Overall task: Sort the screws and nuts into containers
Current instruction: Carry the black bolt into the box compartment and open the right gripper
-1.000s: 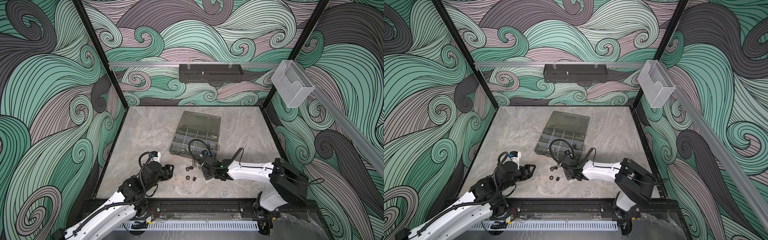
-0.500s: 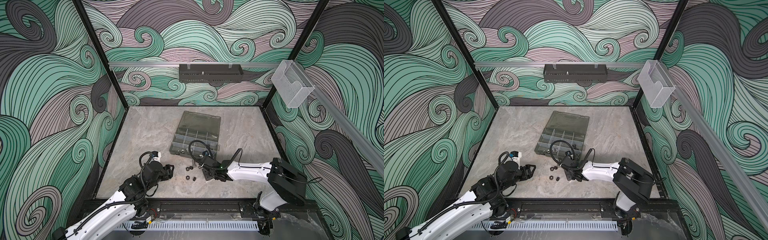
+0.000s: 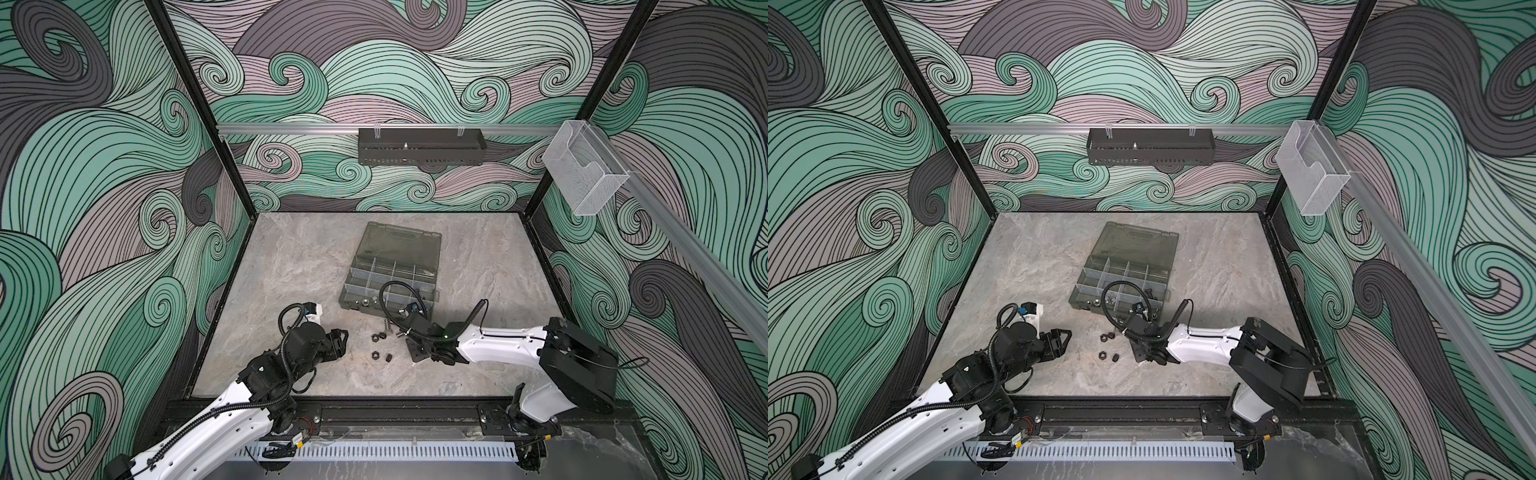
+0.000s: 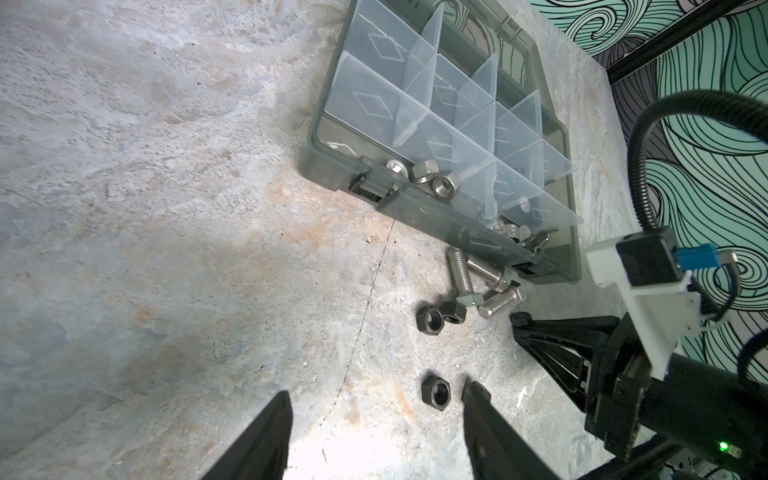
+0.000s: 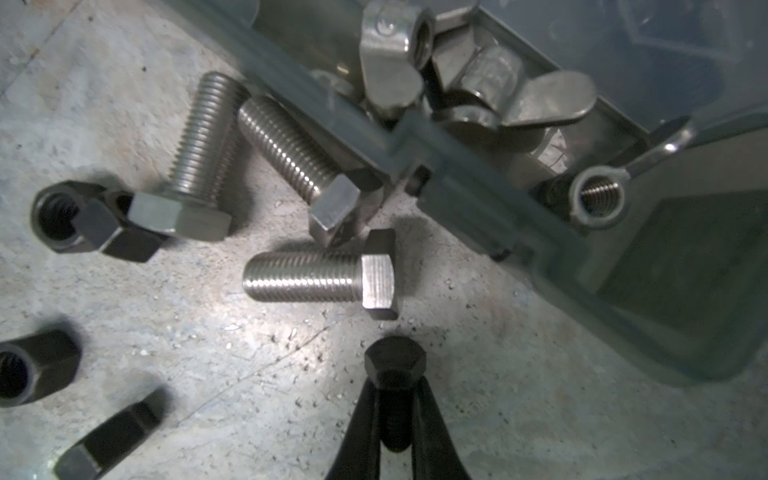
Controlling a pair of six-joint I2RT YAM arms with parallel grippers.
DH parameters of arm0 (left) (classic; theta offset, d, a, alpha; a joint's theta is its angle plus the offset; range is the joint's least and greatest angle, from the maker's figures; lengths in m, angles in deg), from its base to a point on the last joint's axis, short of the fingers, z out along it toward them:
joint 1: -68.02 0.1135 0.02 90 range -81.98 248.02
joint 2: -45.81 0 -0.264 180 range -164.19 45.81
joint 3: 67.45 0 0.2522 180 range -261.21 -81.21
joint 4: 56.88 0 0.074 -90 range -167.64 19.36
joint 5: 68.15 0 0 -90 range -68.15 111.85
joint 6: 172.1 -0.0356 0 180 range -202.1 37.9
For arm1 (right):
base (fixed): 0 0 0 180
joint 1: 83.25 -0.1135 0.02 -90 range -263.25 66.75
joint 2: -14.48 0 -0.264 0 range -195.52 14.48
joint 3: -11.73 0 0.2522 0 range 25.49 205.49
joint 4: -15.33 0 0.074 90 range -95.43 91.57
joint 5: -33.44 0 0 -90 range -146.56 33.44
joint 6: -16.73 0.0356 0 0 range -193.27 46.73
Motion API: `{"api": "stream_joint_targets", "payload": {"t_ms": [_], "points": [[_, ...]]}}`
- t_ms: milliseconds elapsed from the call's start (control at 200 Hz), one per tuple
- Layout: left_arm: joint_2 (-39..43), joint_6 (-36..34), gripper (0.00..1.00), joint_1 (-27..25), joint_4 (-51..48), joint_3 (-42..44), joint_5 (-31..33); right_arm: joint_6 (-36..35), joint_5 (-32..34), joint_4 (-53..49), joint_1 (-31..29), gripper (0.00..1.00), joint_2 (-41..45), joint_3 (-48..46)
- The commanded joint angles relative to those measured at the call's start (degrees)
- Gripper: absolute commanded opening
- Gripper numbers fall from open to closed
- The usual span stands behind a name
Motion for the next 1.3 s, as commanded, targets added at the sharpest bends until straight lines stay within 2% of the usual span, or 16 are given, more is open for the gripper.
{"api": "stream_joint_targets", "payload": {"t_ms": [0,275,510,665,876,1151,1296], "points": [[0.5,0.5,0.68,0.4,-0.8,-0.1,0.0,-0.3,0.9,-2.8,-0.2,0.12,2.1,-0.7],[0.4,0.5,0.68,0.4,-0.6,-0.2,0.3,-4.8,2.0,-7.0,0.9,0.12,9.2,2.2],[0.4,0.2,0.68,0.4,-0.6,-0.3,0.3,-12.8,-0.7,-8.5,7.6,0.13,10.9,7.4],[0.4,-0.2,0.68,0.4,-0.9,-0.8,0.4,-18.4,-3.5,-8.5,14.4,0.13,7.9,11.8],[0.3,-0.2,0.68,0.4,-0.8,-0.8,0.6,-23.5,-6.1,-6.9,20.5,0.12,1.2,17.5],[0.2,-0.1,0.68,0.4,-0.9,-1.0,0.9,-25.3,-8.3,-6.1,24.0,0.12,-5.7,21.3],[0.2,-0.3,0.68,0.4,-0.7,-1.0,1.1,-25.3,-8.6,-6.1,24.6,0.2,-6.8,21.3]]}}
